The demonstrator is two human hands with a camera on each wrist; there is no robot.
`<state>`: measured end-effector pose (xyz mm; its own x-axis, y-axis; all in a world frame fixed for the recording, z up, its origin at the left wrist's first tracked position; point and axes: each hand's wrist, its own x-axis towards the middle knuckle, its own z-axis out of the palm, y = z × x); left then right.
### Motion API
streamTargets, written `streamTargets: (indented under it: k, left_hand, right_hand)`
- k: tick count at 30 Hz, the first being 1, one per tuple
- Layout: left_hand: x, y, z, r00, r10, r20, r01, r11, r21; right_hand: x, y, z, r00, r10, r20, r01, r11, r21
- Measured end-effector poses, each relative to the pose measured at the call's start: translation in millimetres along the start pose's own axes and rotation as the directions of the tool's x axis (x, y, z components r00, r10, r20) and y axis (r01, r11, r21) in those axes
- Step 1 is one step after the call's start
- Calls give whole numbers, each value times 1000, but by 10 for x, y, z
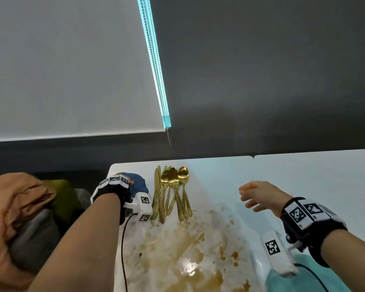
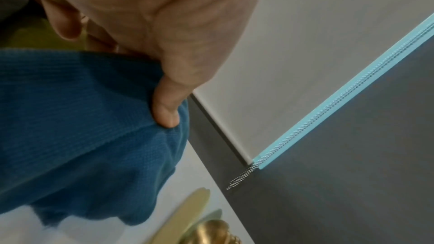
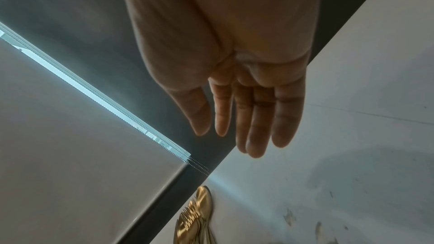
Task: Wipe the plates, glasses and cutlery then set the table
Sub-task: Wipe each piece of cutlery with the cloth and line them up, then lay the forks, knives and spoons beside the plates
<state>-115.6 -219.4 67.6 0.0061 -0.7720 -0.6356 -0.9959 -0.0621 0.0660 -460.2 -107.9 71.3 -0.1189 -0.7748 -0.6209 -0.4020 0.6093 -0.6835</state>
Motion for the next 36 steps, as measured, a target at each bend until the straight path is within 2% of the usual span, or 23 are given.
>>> streamTargets:
  k: [1,3,5,6,7,8,10,12,13,14,17,19,25,29,32,36]
  left_hand:
    - [189,-93,106,1000,17,7,-17,999,36]
    - [611,-323,236,991,-112,71,117,991,-66]
    - [1002,-582,468,989,-146,-11,142,977,-157]
    - [979,-605,456,987,-153,-53,143,978,-155]
    - [747,-503,399,972,-203,-118,192,977,-93]
    - [542,-441,345,935,-270,-231,243,960,-138]
    - [355,-298,284,864,-423,-273,380,904,-197]
    - [395,-228,297,835,-455,-309,414,890,-193]
    - [411,-186,312,849,-450,-278,424,893,-149]
    - [447,-157,343,862,-427,-272,405,904,-137]
    - [421,-81,502,923,-365,-123,367,930,-5]
    - [458,-91,622,934,-347,-83,351,936,38]
    - [532,-167,627,942,-319,-102,324,945,42]
    - [478,116,557,889,-380,-256,338,921,-193]
    - [351,497,526,878,-307,-368,208,936,-285]
    - [-5,1093,584,877,-181,-446,26,943,-332]
  right_hand:
    - [17,10,44,1000,11,0,-11,1000,-1]
    - [51,20,124,1000,28,1,-28,1000,5]
    - [75,12,197,999,40,1,-40,999,11]
    - [82,2,228,999,45,1,-45,999,13]
    - [91,-5,257,999,49,1,-49,999,16]
    - [99,-15,282,999,53,0,-53,998,18]
    - [120,-38,324,998,63,-2,-63,998,15]
    - [122,-56,345,998,69,-4,-69,997,17]
    - [134,-73,361,997,71,-5,-71,997,15]
    - [143,-88,375,997,73,-6,-73,997,15]
    - [147,-116,405,997,74,-2,-74,997,12]
    - [138,-113,406,997,76,-2,-76,997,16]
    - [7,50,290,993,106,-41,-105,994,42]
    - [-125,209,194,990,122,-71,-117,990,75]
    - [-251,308,117,989,112,-99,-101,989,109]
    - [-447,463,-33,986,95,-134,-76,987,142]
